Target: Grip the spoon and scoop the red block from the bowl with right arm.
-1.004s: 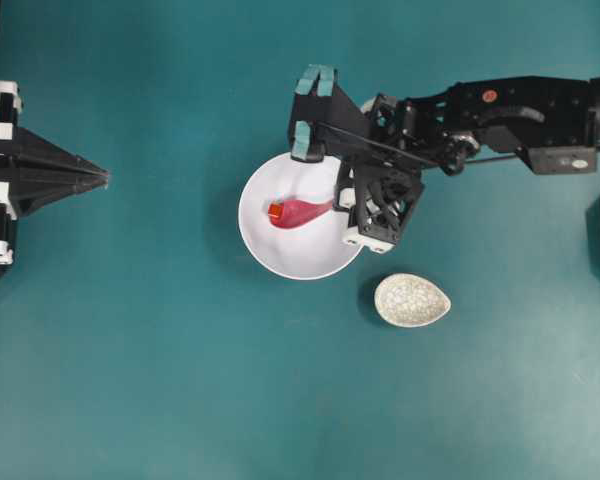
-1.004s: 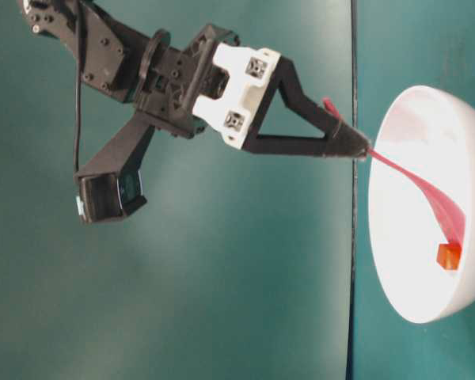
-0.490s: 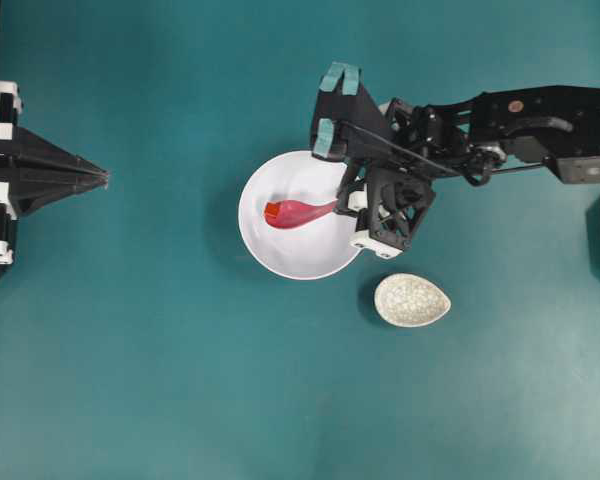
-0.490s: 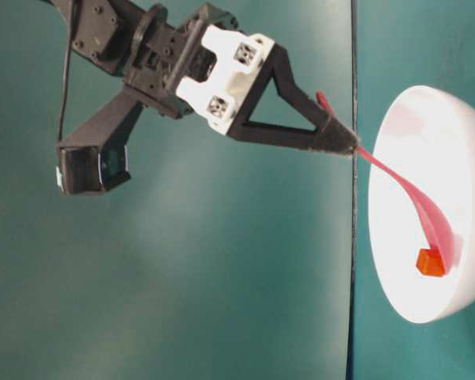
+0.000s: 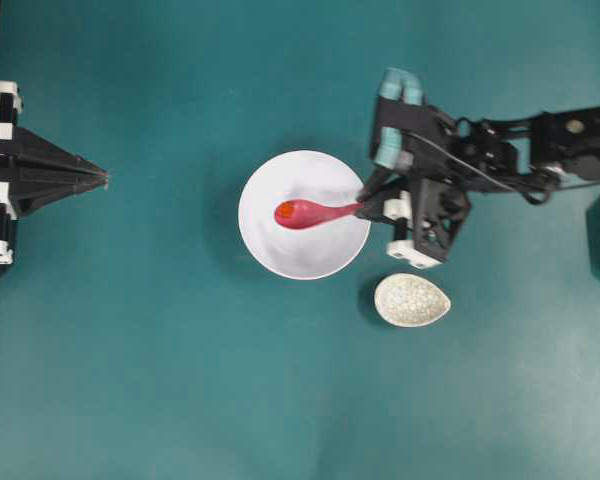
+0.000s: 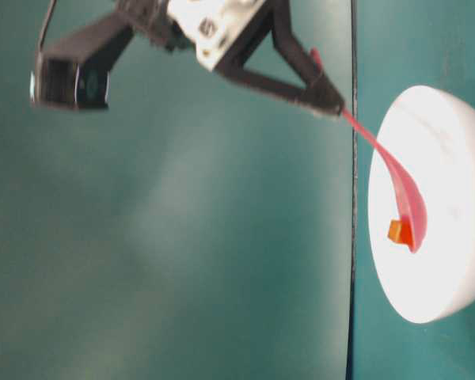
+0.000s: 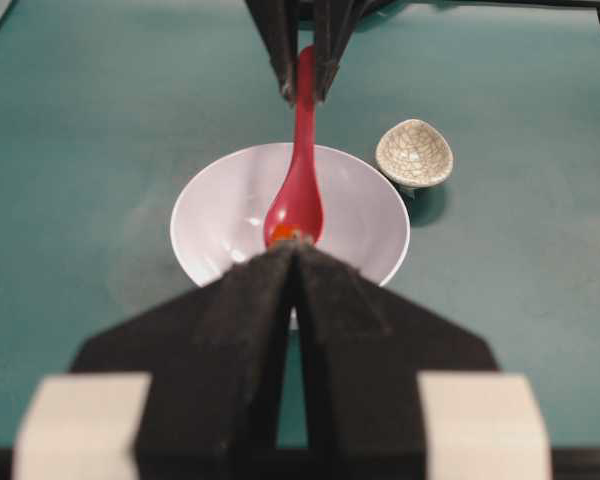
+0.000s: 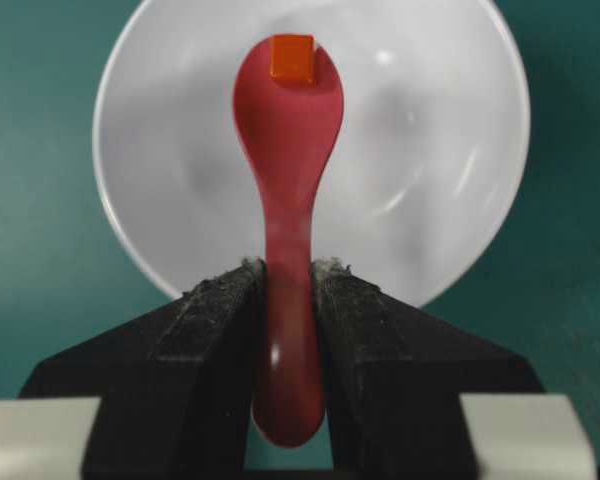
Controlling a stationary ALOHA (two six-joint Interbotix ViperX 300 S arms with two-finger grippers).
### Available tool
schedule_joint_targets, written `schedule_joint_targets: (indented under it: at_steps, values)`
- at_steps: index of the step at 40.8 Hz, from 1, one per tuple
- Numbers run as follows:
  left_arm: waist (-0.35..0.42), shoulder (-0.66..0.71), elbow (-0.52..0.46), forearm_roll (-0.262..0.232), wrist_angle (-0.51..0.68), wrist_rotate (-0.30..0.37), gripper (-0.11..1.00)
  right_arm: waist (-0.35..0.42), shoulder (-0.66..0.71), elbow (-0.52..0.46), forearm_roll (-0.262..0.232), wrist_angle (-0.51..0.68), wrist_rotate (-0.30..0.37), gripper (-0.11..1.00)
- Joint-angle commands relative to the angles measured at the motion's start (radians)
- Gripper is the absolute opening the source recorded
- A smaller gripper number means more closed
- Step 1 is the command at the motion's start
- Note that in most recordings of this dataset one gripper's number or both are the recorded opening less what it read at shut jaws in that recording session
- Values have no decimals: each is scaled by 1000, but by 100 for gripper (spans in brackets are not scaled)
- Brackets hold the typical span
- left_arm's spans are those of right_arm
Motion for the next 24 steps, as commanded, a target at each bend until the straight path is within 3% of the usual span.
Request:
schedule_joint_targets:
  at_steps: [1, 11, 24]
  values:
    - [3, 3, -18, -2, -5, 0, 0, 23, -52, 35, 3, -61, 0, 25]
    - [3, 2, -20, -2, -3, -17, 0, 40, -94, 107, 3, -133, 0, 25]
    - [3, 0, -18, -2, -3, -17, 0, 31, -173, 86, -6, -132, -6, 25]
